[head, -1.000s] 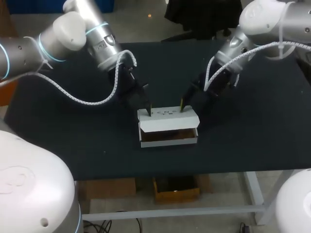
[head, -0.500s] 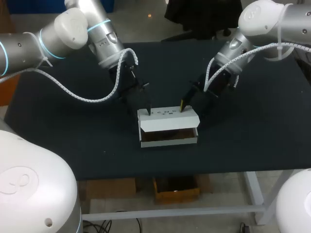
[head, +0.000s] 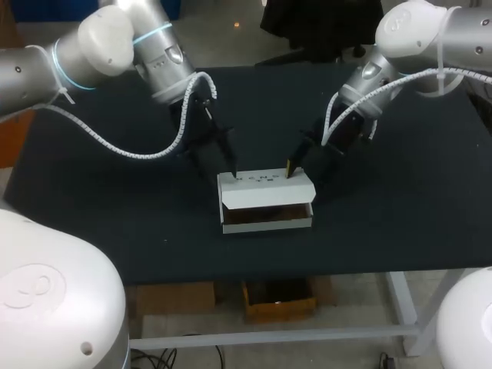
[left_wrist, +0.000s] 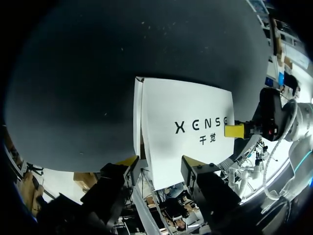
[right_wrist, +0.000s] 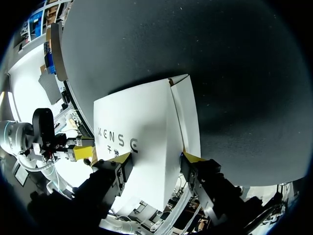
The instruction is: Assemble the packaging by folding the flat box into shape, placing the metal phone stand inside, and closing the box properly
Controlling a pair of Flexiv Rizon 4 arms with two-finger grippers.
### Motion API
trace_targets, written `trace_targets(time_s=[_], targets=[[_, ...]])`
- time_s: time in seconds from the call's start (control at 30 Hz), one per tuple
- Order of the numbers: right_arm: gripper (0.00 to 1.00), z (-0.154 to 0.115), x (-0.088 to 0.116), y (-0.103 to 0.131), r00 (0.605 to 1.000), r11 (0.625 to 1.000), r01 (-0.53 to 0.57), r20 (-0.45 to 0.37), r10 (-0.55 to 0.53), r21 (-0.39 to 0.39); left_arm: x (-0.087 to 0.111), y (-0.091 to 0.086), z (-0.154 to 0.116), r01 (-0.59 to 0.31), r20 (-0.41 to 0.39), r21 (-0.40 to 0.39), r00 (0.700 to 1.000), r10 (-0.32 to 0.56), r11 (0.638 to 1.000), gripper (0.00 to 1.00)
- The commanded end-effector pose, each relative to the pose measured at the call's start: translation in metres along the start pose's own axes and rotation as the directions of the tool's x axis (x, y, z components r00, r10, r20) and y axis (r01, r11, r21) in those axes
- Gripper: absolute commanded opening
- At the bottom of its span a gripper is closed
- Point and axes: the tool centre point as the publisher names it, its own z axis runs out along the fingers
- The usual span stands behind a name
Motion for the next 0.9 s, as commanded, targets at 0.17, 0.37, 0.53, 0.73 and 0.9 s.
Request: trace_targets(time_s=[0.17,0.37,0.53,0.73,0.9], targets=[[0.65,0.003,-0.001,0.0,1.0,1.0,0.001,0.0,-0.001,0.01,-0.002,0.017,-0.009,-0.041,0.002,0.116,0.999,0.041,0.992,0.6],[0.66,0.002,-0.001,0.003,1.0,1.0,0.0,-0.003,0.0,0.011,0.003,0.028,-0.012,-0.115,0.038,0.174,0.993,0.11,0.978,0.64],[0.64,0.001,-0.001,0.005,1.0,1.0,0.0,-0.006,0.0,0.013,0.007,0.035,-0.012,-0.161,0.066,0.205,0.986,0.151,0.965,0.64],[0.63,0.001,0.0,0.004,1.0,1.0,0.0,-0.01,0.0,0.011,0.008,0.04,-0.011,-0.182,0.082,0.216,0.982,0.168,0.959,0.63],[0.61,0.0,0.001,0.005,1.0,1.0,0.0,-0.009,0.0,0.011,0.009,0.042,-0.01,-0.202,0.096,0.22,0.978,0.184,0.954,0.63]])
